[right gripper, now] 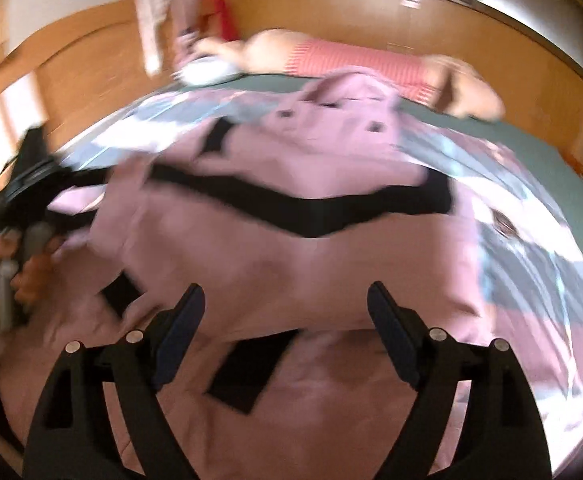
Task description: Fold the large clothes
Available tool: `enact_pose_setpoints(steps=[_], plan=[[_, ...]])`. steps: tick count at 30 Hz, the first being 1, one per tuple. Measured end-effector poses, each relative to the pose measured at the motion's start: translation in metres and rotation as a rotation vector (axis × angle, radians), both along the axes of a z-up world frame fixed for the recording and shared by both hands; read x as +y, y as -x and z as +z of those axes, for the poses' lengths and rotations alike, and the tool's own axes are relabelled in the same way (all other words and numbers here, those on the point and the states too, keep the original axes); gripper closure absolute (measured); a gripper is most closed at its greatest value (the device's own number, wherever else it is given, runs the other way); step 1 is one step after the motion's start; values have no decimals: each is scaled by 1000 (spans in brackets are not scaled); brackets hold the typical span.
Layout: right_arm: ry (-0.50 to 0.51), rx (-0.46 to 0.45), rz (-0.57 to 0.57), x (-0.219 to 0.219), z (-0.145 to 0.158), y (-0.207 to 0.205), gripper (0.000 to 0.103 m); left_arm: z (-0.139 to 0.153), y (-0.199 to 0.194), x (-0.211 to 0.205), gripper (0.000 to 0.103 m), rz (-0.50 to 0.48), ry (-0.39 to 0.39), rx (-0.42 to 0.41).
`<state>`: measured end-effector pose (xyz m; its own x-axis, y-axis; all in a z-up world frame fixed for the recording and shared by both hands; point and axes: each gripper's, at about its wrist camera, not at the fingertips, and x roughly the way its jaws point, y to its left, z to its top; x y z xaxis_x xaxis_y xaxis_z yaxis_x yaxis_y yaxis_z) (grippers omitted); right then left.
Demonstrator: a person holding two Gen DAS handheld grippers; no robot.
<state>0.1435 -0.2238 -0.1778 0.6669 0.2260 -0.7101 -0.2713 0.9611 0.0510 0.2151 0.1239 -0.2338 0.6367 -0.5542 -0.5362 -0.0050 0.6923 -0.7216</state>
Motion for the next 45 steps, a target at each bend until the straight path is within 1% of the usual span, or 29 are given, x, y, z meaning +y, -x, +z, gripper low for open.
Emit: enact_pose_setpoints(steps=[5,7,9,10,11,13,14,16,20,21,22,23,24,25,26,27,28,29,30,31,33,35,36,37,39,40,42,44,45], plan=[[-77,35,-94,-18,-11,-16,20,13,-2,-12,2,-77,-41,-4],[-81,31,-111,-20,-11,-15,20,21,1,-10,2,-97,-14,-32],[-88,32,-115,-21,-10,-15,20,27,5,-14,2,-150,44,-54],[-90,32,-115,-23,-10,-9,20,24,5,-16,2,-176,64,-38],[-87,33,-115,-21,-10,-9,20,17,3,-24,2,-224,100,4],[-75,35,-113,-19,-13,-11,20,3,0,-38,2,-292,134,74],[-71,37,-113,-19,-13,-9,20,-1,-1,-44,2,-309,123,91],[-65,42,-111,-17,-15,-10,20,-7,-1,-57,2,-320,51,99],[-44,44,-112,-14,-18,-10,20,-11,-2,-69,2,-352,31,110],[-44,44,-112,-14,-18,-11,20,-11,-2,-70,16,-339,3,116],[-44,39,-114,-14,-17,-11,20,-11,-2,-70,53,-321,-25,126],[-44,34,-119,-15,-16,-10,20,-14,-2,-68,66,-309,-39,137],[-49,30,-124,-17,-14,-11,20,-17,-4,-62,88,-281,-47,146],[-57,30,-127,-19,-13,-11,20,-17,-5,-55,90,-246,-58,127],[-66,28,-133,-23,-11,-12,20,-8,-4,-51,91,-190,-137,80],[-64,18,-144,-28,-8,-13,20,0,-3,-54,94,-161,-241,30],[-48,6,-157,-31,-6,-14,20,11,-1,-58,94,-143,-346,-28],[12,-26,-202,-36,-2,-14,20,19,2,-63,94,-131,-414,-72],[84,-54,-257,-41,1,-15,20,24,3,-65,94,-131,-422,-84],[159,-70,-311,-45,2,-16,20,25,3,-65,94,-136,-401,-80],[286,-49,-359,-52,-1,-22,20,25,5,-67,92,-154,-386,-83],[350,24,-314,-52,-13,-28,20,25,6,-68,64,-161,-385,-85],[385,57,-279,-49,-21,-31,20,23,5,-69,24,-178,-344,-71],[434,81,-245,-44,-30,-32,20,22,5,-67,10,-192,-311,-64],[480,96,-213,-35,-42,-33,20,17,6,-76,10,-252,-247,-38],[478,109,-181,-29,-47,-33,20,14,5,-82,8,-281,-246,-23],[476,115,-127,-17,-53,-30,20,11,7,-90,8,-291,-303,-16],[507,100,-82,-4,-59,-26,20,8,8,-97,12,-272,-356,-33],[531,91,-67,3,-62,-24,20,7,8,-96,30,-251,-374,-41]])
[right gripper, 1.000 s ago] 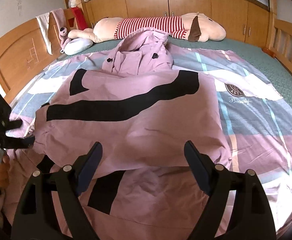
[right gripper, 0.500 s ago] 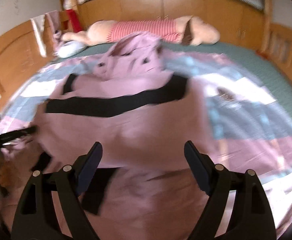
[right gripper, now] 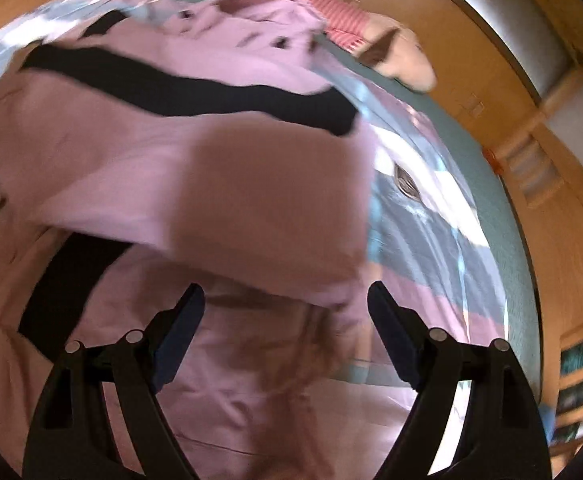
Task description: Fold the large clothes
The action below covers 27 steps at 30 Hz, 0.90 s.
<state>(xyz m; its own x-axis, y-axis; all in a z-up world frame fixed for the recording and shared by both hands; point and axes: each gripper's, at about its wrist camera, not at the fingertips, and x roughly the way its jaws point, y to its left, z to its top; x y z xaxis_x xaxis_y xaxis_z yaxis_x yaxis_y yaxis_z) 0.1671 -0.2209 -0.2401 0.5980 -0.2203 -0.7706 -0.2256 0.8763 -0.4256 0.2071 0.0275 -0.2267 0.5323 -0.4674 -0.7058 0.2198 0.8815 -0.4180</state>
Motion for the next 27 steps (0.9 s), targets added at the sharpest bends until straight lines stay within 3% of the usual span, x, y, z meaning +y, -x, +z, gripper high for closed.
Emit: enact_pose_setpoints(steps=[1,2,3,6,9,12,13,14,15,17,21,24,27], plan=[[15,-3,8,5,-2,2,20,-2,-2,1,61,22,-22,-3],[33,-4,17,9,-6,2,20,-4,-5,2,69,28,-26,12],[41,-6,20,12,-8,3,20,-7,-10,9,88,49,-2,30],[70,-54,23,16,-8,4,20,-4,-15,29,93,115,70,32],[100,-170,-17,10,2,3,20,11,-10,31,96,160,15,-39],[39,-242,-106,-7,10,-1,20,25,-3,31,97,187,-6,-88],[-8,-225,-120,-13,9,-3,40,29,-1,32,97,193,-15,-103],[-55,-185,-124,-18,8,-5,85,32,0,32,97,195,-29,-118],[-105,-156,-131,-21,7,-6,92,34,2,32,98,193,-39,-126],[-164,-168,-96,-17,13,1,98,36,4,32,99,212,-73,-138],[-152,-169,12,9,23,16,100,32,-1,41,100,269,-96,-123],[-135,-106,89,24,16,19,102,30,-3,53,103,334,-134,-124],[-97,-6,58,17,-7,4,102,24,-8,62,103,353,-135,-81]])
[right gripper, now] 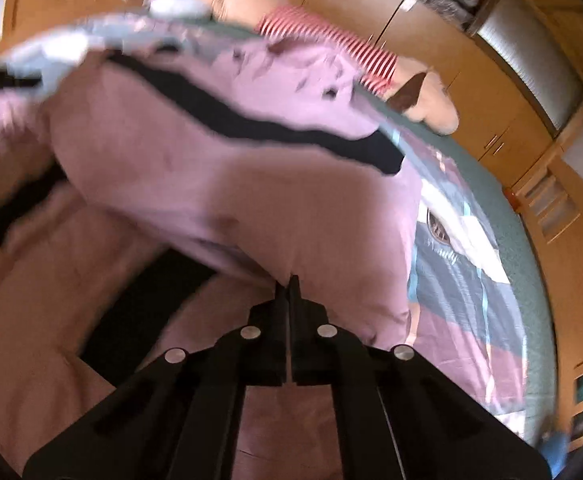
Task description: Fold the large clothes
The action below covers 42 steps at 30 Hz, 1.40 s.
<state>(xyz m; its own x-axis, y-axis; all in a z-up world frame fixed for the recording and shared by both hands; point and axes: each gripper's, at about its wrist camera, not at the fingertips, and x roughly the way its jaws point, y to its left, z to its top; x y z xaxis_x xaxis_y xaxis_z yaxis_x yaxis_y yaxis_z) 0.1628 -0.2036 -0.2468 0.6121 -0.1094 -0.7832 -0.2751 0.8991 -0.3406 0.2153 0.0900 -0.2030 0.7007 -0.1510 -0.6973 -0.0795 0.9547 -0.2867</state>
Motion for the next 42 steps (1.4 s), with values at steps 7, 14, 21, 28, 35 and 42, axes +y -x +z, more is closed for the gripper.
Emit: enact_pose_setpoints(steps=[7,14,21,28,35,42], plan=[[-58,79,154,0,15,15,35,8,8,-4,90,26,-41,-44],[-590,-62,154,-31,72,19,42,17,17,-30,65,-76,-58,-131],[-313,132,-294,-51,-21,-31,58,-22,5,-57,55,-142,-147,12],[-153,73,-258,-27,-26,-23,58,-3,17,-53,35,-104,-86,-104],[-124,74,-248,-34,-24,-26,50,-35,4,-82,23,-180,-207,31],[-104,-27,-140,-39,17,-14,18,-49,-1,-77,19,-179,-169,87]])
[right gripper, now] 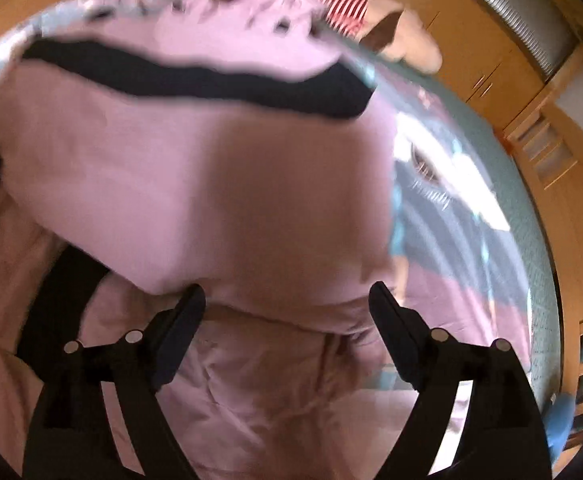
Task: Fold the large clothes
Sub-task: 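Lay the folded hem down and press the jacket flat with both tools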
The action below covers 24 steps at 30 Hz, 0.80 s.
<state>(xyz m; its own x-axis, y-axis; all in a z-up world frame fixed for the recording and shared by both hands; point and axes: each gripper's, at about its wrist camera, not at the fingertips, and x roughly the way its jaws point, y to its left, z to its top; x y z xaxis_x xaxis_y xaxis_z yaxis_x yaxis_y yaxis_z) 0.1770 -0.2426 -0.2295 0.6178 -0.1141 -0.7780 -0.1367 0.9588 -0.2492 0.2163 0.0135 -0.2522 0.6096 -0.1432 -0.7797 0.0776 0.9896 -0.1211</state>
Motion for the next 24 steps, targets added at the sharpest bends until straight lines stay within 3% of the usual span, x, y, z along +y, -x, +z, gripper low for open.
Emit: enact_pose_setpoints(steps=[4,6,8,9,10,12,14,15,17,19,21,24], plan=[[-386,-188,-17,-24,42,12,19,-2,1,-4,17,-4,-14,2],[-485,-178,-46,-21,35,-2,26,-2,-2,-4,16,-7,-26,0],[-437,-84,-68,-8,13,-18,52,-1,-1,-5,15,-9,-33,-4],[-396,-16,-75,0,-7,-26,56,-1,-1,-4,15,-9,-30,-5],[-364,47,-88,9,-25,-31,57,-1,-1,-2,15,-8,-20,-6],[-307,21,-81,22,-32,-23,56,5,2,3,15,15,1,-35],[-258,28,-73,29,-31,-24,55,20,16,10,17,75,14,-154],[-252,30,-68,30,-31,-24,54,34,28,8,16,81,8,-255],[-263,25,-61,30,-32,-23,50,43,34,-3,10,34,-34,-314],[-262,29,-57,28,-32,-24,47,36,33,-23,10,-57,-101,-285],[-252,36,-56,32,-33,-24,38,20,25,-36,10,-113,-145,-195],[-274,57,-86,29,-33,-19,19,2,11,-40,7,-112,-176,-80]])
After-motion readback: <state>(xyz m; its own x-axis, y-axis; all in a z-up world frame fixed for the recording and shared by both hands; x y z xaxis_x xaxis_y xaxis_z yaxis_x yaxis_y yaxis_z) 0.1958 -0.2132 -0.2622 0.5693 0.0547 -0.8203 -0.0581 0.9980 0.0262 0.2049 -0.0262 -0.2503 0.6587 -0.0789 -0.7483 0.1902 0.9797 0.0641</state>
